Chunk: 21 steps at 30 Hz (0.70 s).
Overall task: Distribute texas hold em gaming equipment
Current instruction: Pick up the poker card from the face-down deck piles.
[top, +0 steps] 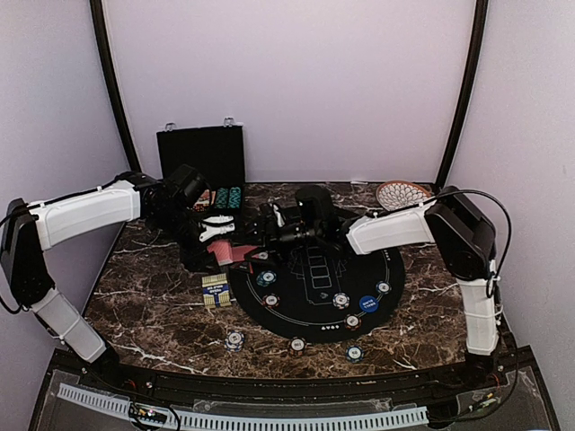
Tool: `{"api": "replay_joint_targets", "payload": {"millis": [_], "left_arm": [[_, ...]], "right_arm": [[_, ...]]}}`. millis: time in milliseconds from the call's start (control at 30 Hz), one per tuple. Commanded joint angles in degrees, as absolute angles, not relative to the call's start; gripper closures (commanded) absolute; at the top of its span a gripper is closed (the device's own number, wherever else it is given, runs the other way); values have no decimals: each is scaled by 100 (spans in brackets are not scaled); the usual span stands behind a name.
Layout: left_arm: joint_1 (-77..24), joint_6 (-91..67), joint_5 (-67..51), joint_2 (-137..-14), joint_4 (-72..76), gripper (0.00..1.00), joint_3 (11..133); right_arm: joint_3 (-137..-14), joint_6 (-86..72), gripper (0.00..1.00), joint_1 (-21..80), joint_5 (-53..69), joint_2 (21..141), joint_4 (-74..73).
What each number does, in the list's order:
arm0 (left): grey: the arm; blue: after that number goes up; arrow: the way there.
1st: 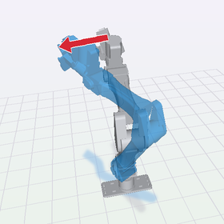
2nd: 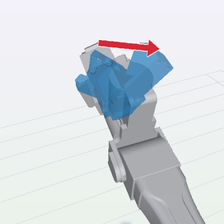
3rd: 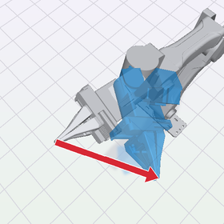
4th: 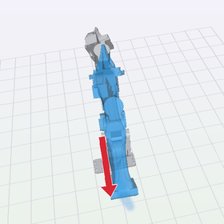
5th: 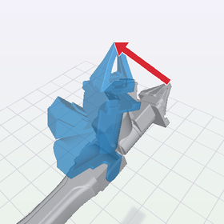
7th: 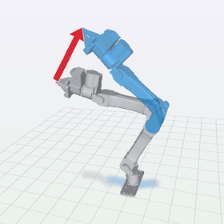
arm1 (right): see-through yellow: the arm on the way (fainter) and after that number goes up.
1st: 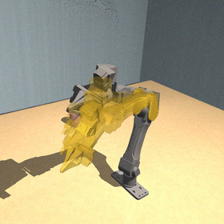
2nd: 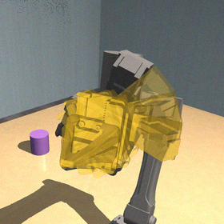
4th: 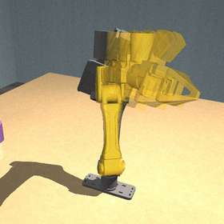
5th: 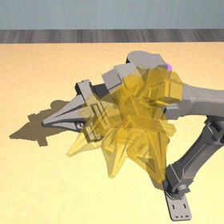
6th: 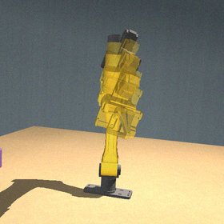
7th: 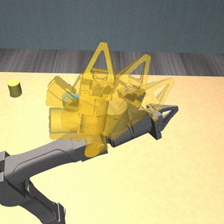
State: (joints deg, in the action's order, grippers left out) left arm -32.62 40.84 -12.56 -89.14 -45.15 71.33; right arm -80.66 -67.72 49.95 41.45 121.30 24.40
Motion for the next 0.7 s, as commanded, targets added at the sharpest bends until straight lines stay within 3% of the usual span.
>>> {"api": "replay_joint_targets", "payload": {"millis": [0, 667], "left_arm": [[-3243, 4026, -1395, -8886, -4631, 69, 7348], [-3242, 3964, -1499, -8959, -4682, 69, 7503]], "right_arm": [[-8294, -6989, 20, 5058, 4388, 12367, 2907], [-9236, -7257, 21, 5246, 4817, 13150, 2968]]}}
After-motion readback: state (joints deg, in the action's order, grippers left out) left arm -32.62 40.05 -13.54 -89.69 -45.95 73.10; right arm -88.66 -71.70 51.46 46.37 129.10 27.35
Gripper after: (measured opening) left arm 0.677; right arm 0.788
